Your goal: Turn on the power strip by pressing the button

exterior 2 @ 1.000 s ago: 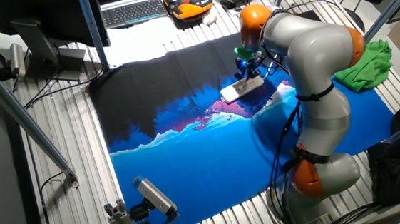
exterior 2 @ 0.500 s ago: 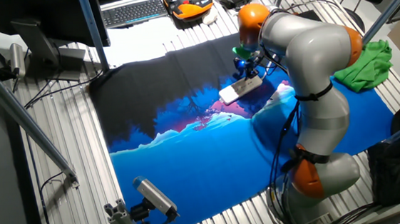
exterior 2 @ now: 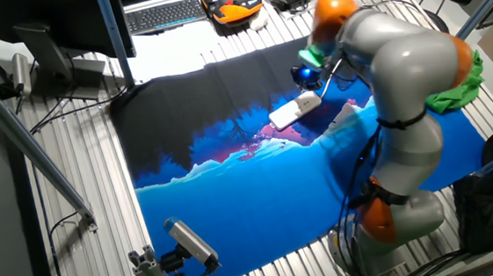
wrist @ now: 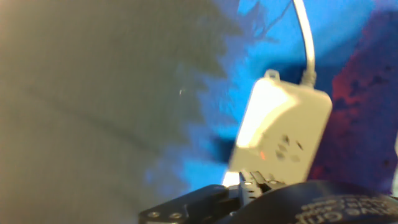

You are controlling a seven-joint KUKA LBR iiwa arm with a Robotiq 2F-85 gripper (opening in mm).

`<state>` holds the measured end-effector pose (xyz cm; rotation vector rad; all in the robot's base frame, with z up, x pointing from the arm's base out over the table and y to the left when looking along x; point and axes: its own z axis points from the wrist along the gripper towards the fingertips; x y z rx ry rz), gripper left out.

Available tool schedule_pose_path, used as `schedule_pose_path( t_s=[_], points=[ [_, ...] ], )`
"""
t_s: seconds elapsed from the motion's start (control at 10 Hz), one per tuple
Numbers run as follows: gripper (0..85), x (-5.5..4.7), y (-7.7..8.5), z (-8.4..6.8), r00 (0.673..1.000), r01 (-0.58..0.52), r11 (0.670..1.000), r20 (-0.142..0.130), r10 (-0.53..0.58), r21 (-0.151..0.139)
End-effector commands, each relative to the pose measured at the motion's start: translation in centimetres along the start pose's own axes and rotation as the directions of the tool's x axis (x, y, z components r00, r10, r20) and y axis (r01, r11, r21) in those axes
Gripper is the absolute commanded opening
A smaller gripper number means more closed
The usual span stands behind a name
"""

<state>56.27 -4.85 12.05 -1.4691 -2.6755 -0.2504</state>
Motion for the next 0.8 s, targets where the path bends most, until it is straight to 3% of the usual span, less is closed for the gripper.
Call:
schedule_pose_path(
  t_s=[0.0, 0.1, 0.2, 0.4, 0.5, 0.6, 0.7],
  points=[
    [0.0, 1.8, 0.0, -6.9, 0.975, 0.223, 0.975, -0.017, -0.223, -0.001],
    [0.0, 2.9, -0.4, -7.8, 0.948, 0.317, 0.948, -0.007, -0.317, 0.031],
    [0.0, 4.0, -0.8, -8.5, 0.907, 0.422, 0.906, -0.015, -0.422, 0.035],
    [0.0, 6.0, -1.3, -9.5, 0.796, 0.604, 0.793, -0.009, -0.605, 0.084],
    [0.0, 6.7, -1.2, -9.7, 0.752, 0.651, 0.747, 0.02, -0.659, 0.131],
    [0.0, 7.0, -1.0, -9.7, 0.688, 0.709, 0.682, 0.035, -0.724, 0.181],
    [0.0, 7.2, -0.8, -9.7, 0.655, 0.739, 0.648, 0.026, -0.755, 0.184]
  ],
)
